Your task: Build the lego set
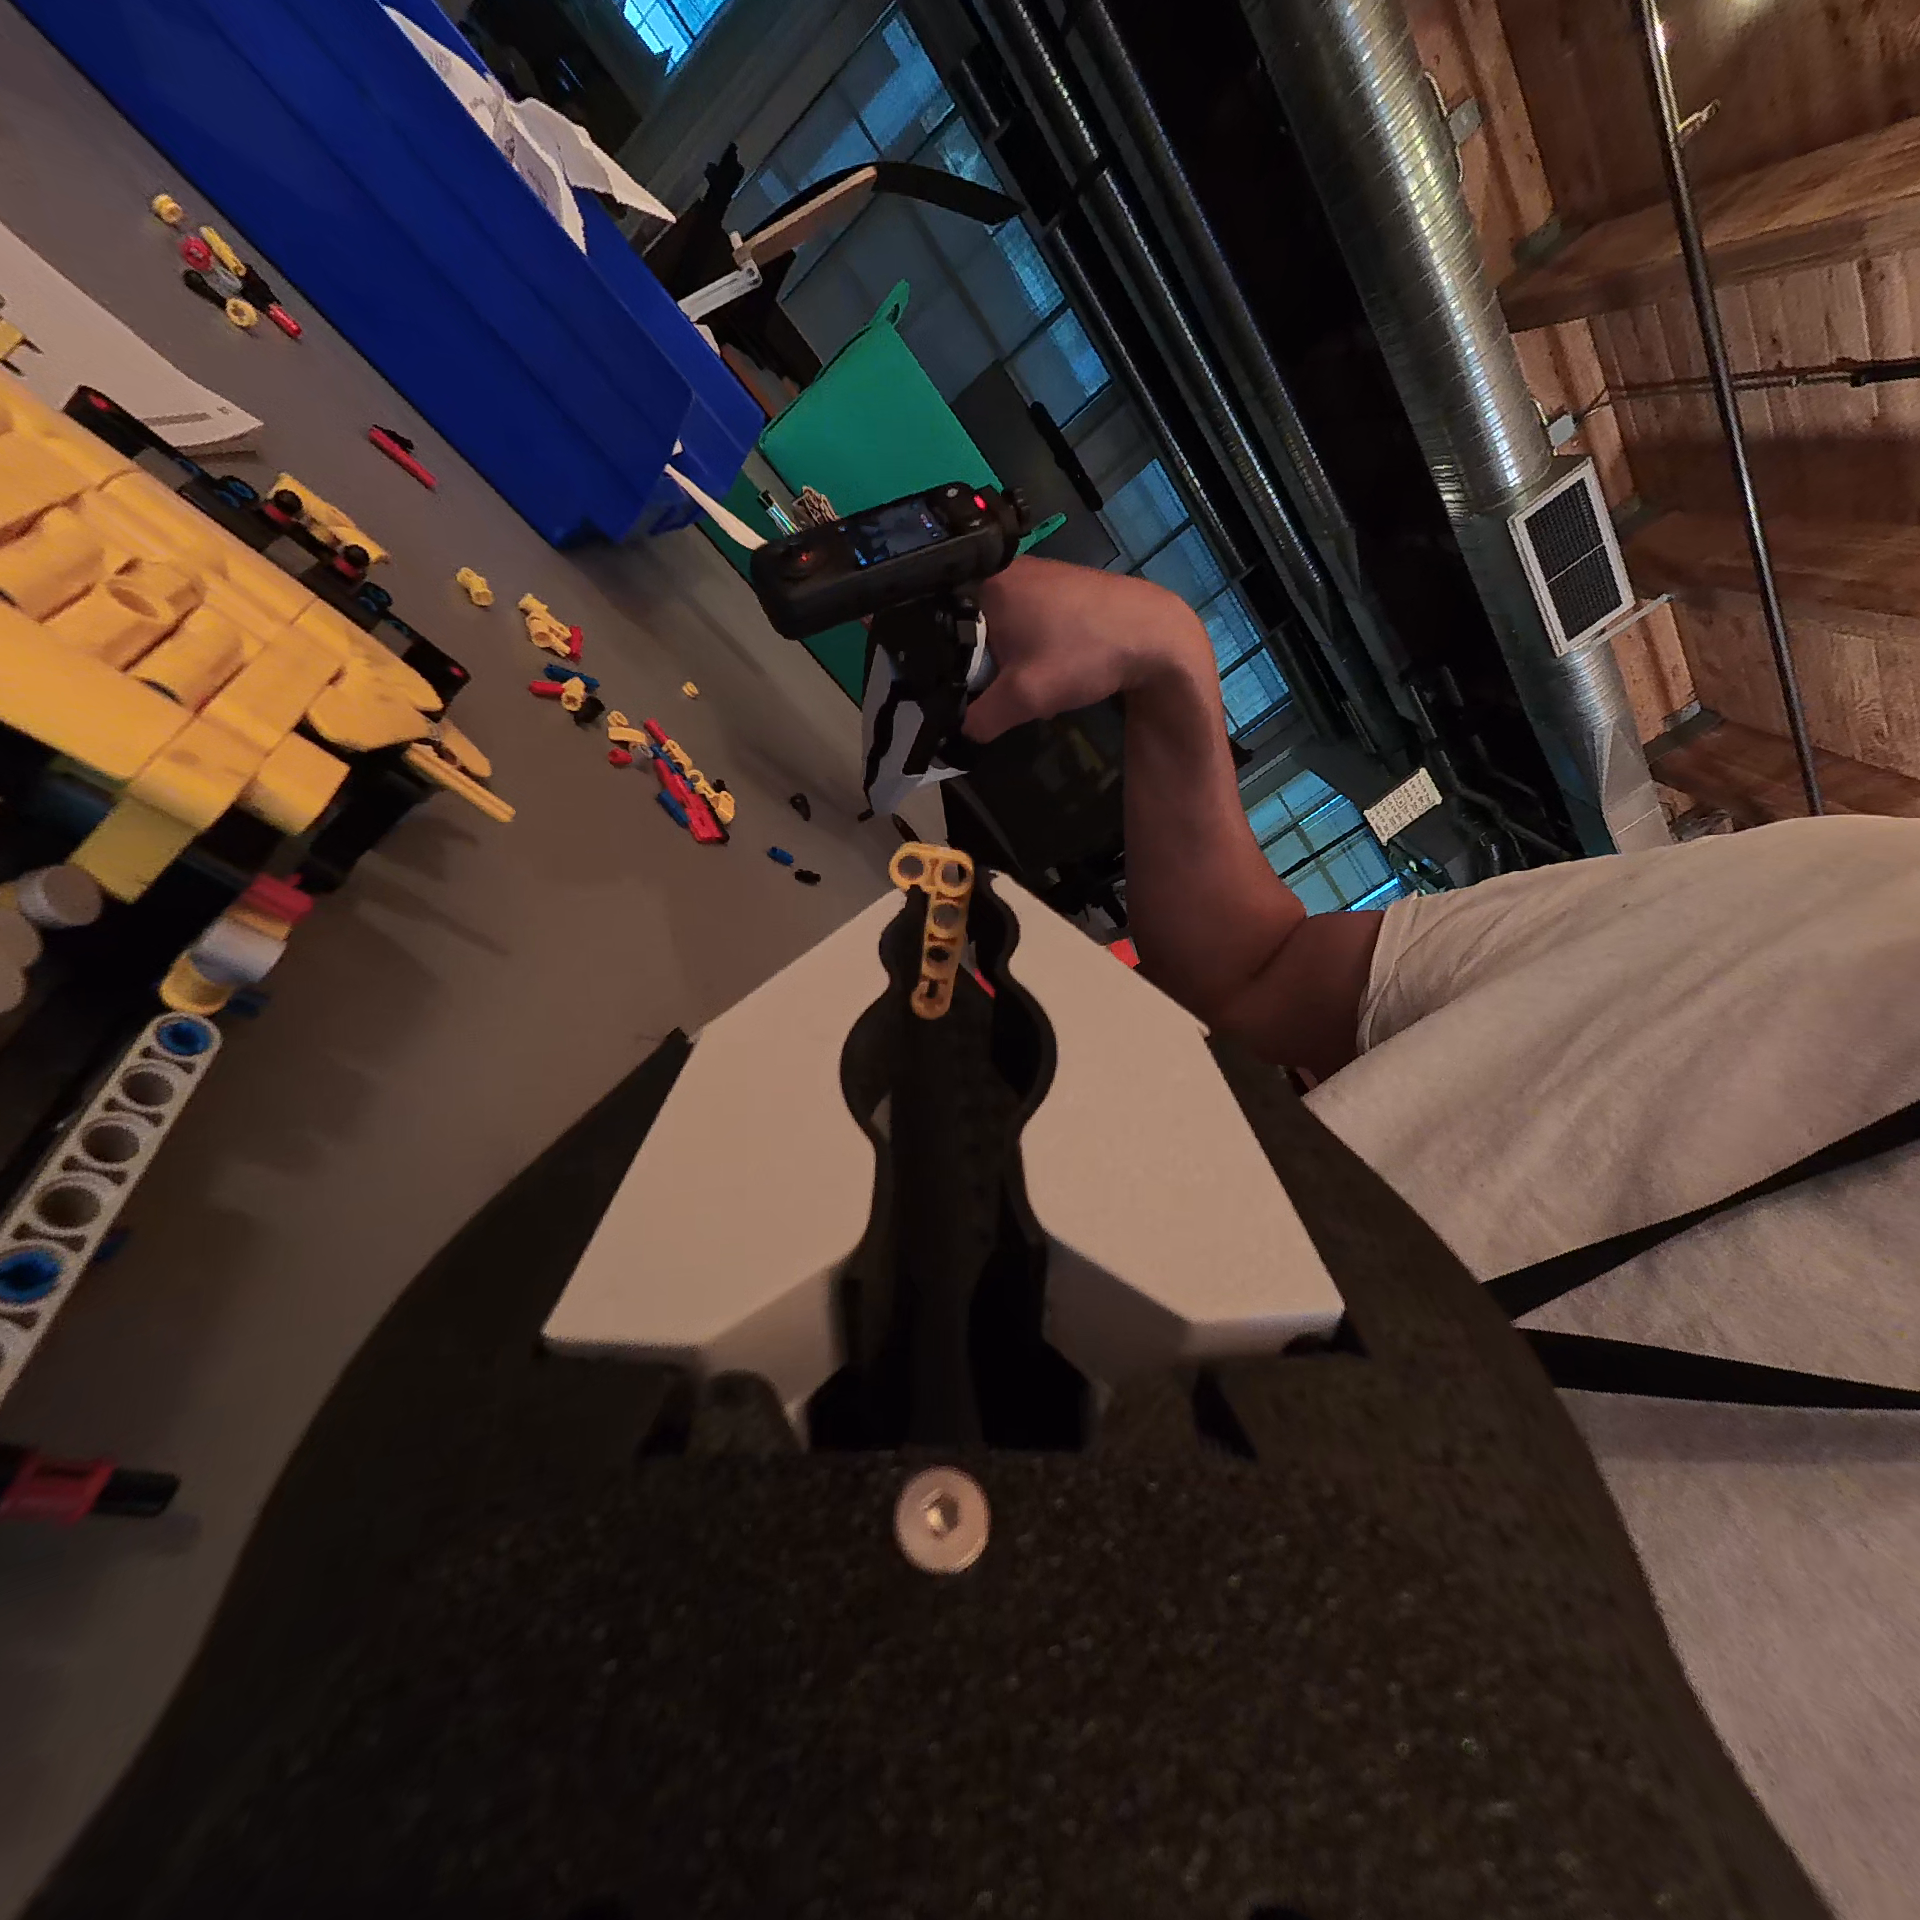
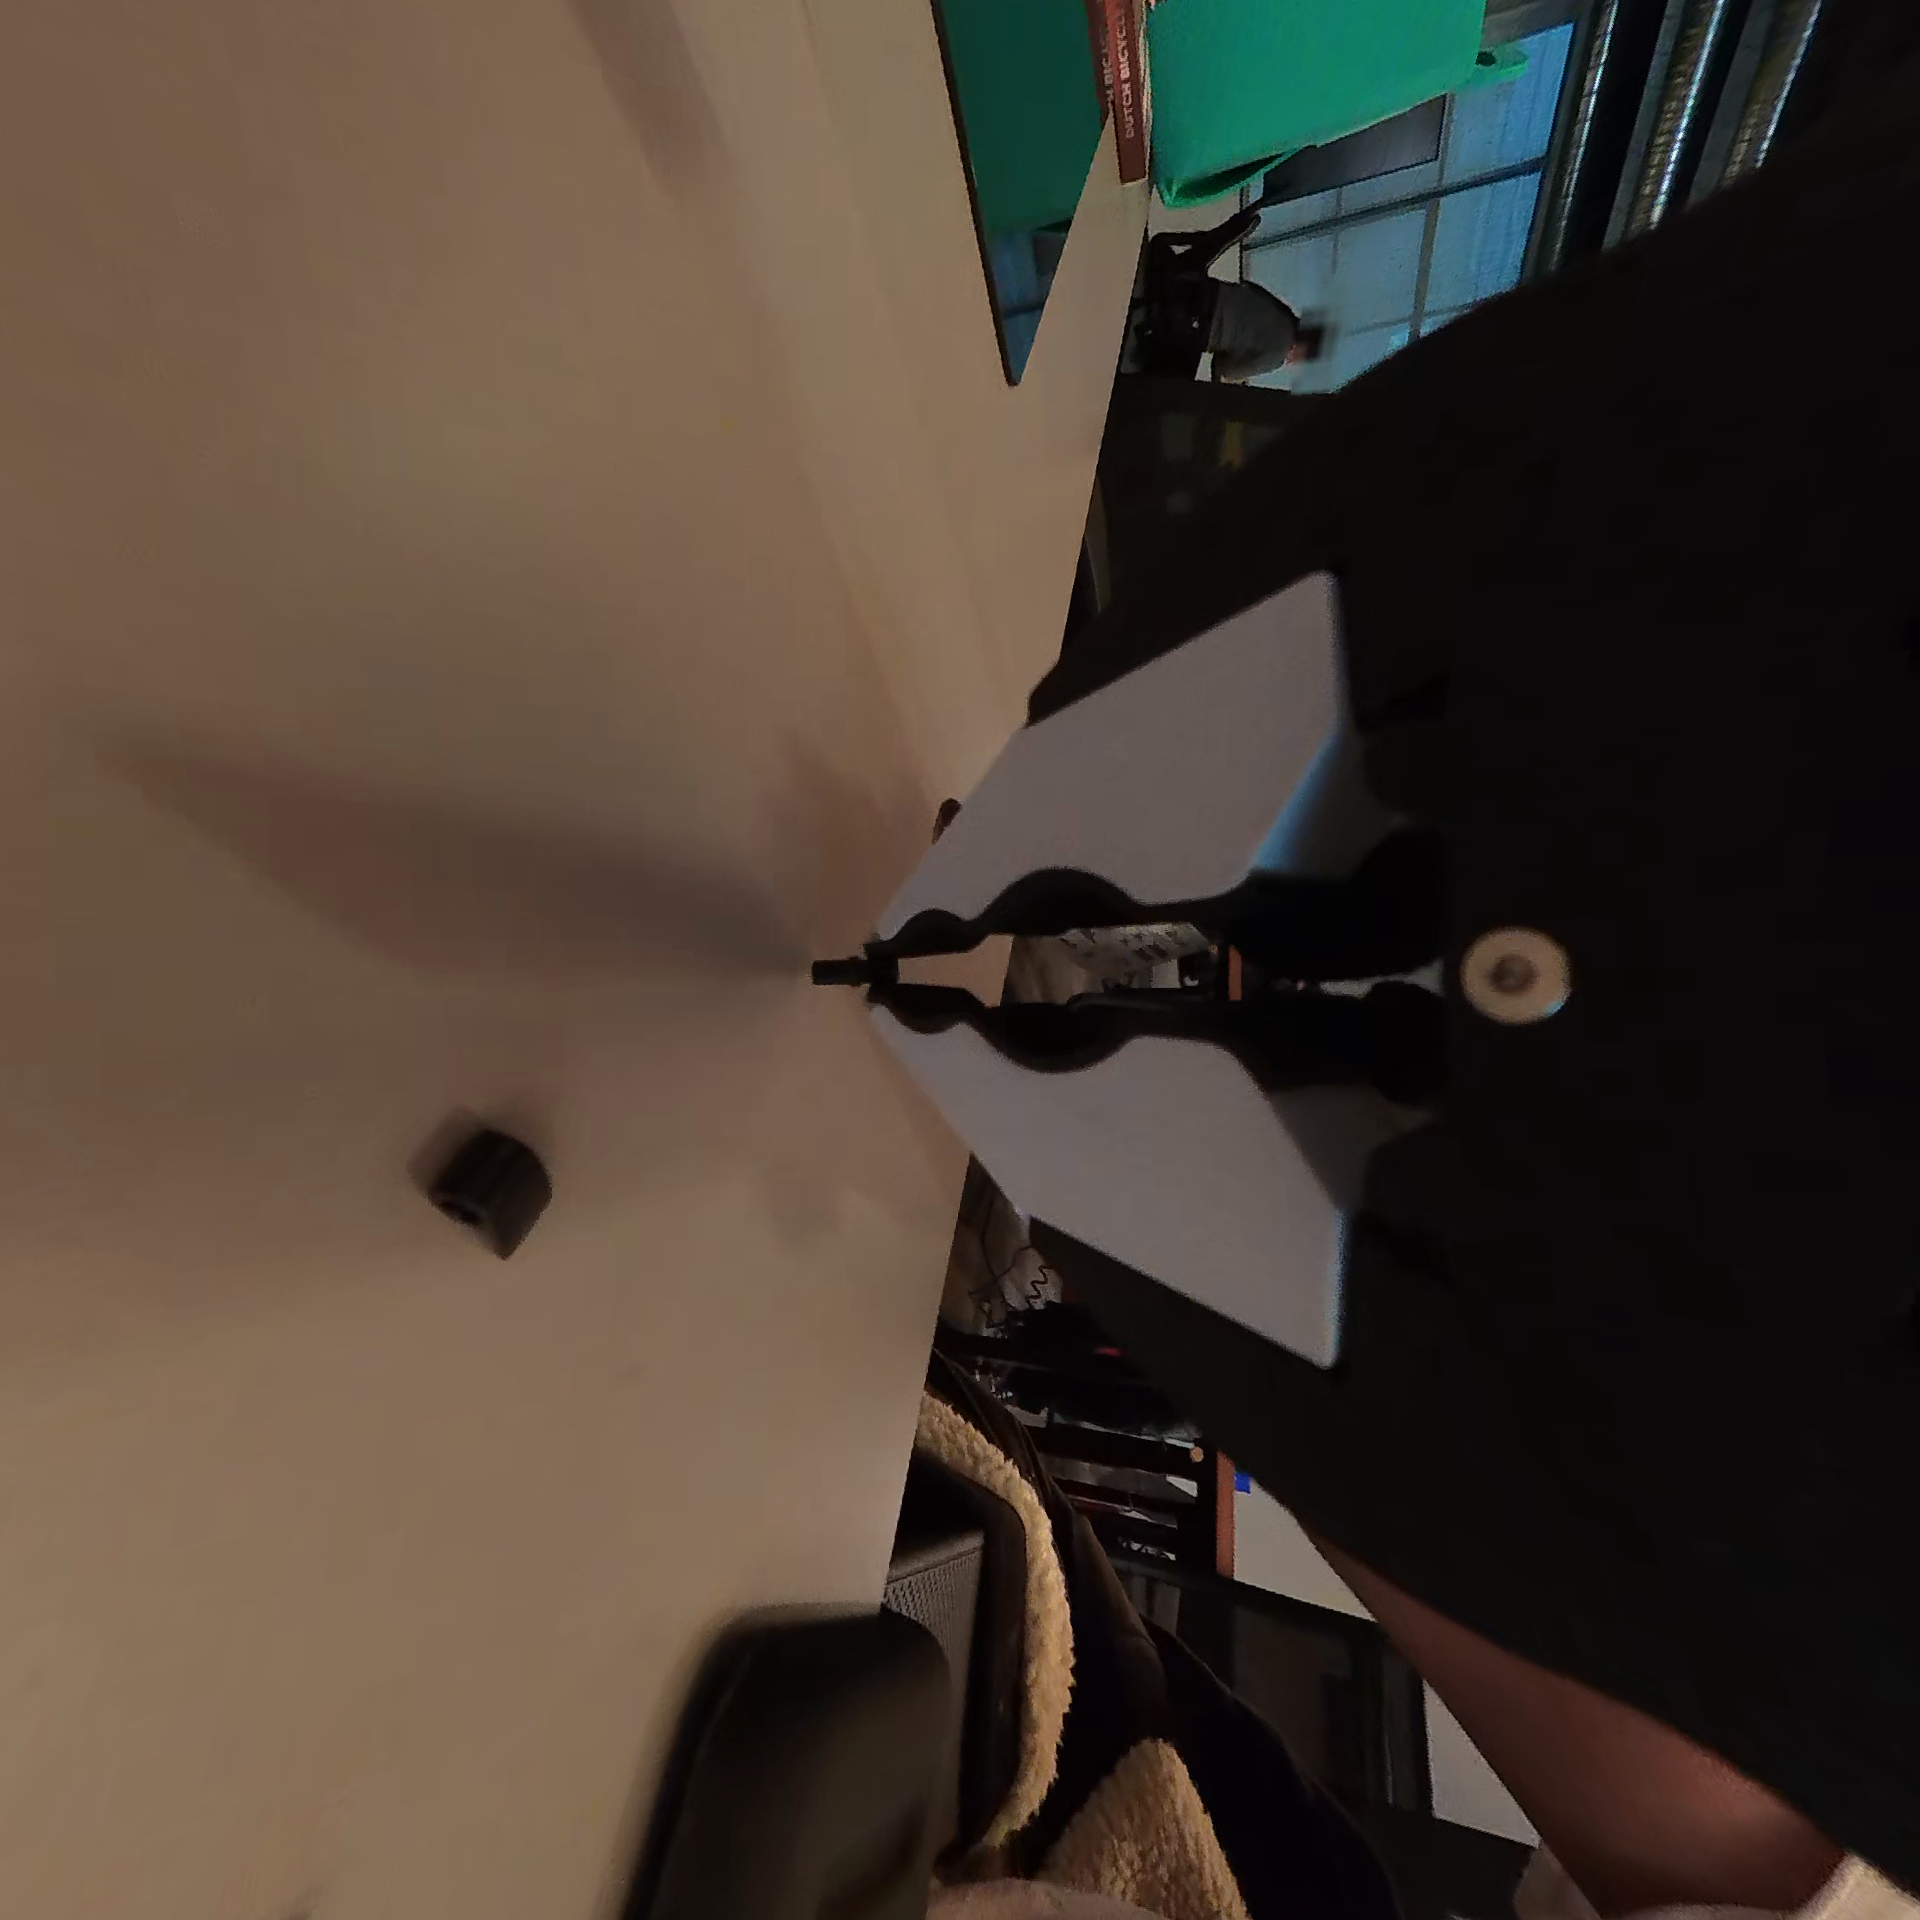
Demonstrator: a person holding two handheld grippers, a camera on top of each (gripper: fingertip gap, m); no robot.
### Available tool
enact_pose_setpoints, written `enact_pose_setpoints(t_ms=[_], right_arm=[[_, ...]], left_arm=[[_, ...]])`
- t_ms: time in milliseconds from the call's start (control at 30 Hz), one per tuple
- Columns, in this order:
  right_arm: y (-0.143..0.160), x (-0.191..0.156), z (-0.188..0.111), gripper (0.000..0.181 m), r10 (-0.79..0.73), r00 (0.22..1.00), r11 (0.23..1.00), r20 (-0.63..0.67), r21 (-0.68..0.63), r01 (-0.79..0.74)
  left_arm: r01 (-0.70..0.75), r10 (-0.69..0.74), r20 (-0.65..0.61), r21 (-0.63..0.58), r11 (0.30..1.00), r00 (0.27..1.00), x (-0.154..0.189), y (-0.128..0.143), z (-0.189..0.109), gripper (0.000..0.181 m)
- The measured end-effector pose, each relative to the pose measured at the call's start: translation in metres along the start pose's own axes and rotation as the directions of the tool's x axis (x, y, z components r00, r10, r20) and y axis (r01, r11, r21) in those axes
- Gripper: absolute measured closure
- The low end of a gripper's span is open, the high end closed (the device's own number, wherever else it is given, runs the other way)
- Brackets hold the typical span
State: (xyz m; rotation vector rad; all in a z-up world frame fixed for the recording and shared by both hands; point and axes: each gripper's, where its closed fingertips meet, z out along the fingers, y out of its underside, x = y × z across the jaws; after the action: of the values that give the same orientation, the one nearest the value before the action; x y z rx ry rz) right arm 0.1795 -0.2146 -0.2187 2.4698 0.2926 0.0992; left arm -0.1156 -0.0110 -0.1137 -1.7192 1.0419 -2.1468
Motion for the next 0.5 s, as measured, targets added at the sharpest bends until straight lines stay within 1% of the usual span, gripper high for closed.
enact_pose_setpoints(t_ms=[100,267,500], right_arm=[[0.0049,-0.0029,0.0024,0.177,0.012,1.0,0.999,0.025,-0.039,-0.011],[0.0095,0.0046,0.0058,0.177,0.036,0.999,0.995,-0.002,-0.091,-0.036],[0.0021,0.0058,0.0086,0.175,0.022,1.0,0.996,-0.005,-0.082,-0.023]], left_arm=[[0.0,0.0,-0.001,-0.002,1.0,1.0,0.0001,0.0002,0.0002,0.173],[-0.003,0.003,0.0,-0.003,1.0,1.0,0.0003,0.0005,0.0004,0.173],[-0.006,0.006,0.0,-0.005,1.0,1.0,0.0002,0.0008,0.0005,0.173]])
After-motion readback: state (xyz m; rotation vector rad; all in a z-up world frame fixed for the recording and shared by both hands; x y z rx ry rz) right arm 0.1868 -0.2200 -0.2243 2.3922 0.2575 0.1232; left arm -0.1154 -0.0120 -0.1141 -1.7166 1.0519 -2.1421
